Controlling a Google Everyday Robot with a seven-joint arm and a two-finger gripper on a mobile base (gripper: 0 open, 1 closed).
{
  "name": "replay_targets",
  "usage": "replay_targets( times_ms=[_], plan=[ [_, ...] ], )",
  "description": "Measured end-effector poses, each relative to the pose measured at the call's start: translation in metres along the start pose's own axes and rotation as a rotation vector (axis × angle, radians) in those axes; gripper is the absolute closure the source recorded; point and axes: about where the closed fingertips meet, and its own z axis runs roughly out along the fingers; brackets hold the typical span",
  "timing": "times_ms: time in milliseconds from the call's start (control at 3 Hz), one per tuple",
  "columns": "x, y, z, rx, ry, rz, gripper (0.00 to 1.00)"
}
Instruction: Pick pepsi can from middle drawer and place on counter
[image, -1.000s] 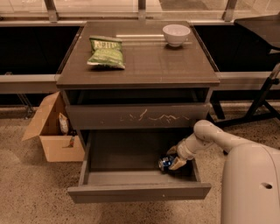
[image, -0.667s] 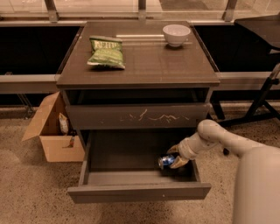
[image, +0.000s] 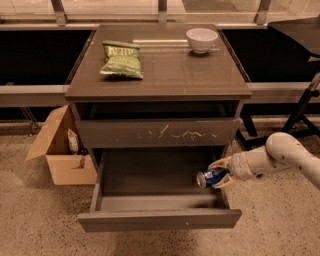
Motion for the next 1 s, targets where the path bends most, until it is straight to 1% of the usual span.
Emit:
replay_targets(
  times_ms=[333,667,1000],
  plan=[
    [0.000,0.000,0.000,0.000,0.000,0.000,1.00],
    [-0.043,-0.018,-0.017,0.049,0.002,-0.018,1.00],
    [-0.091,-0.042,-0.040,0.117,0.021,-0.049,1.00]
  ],
)
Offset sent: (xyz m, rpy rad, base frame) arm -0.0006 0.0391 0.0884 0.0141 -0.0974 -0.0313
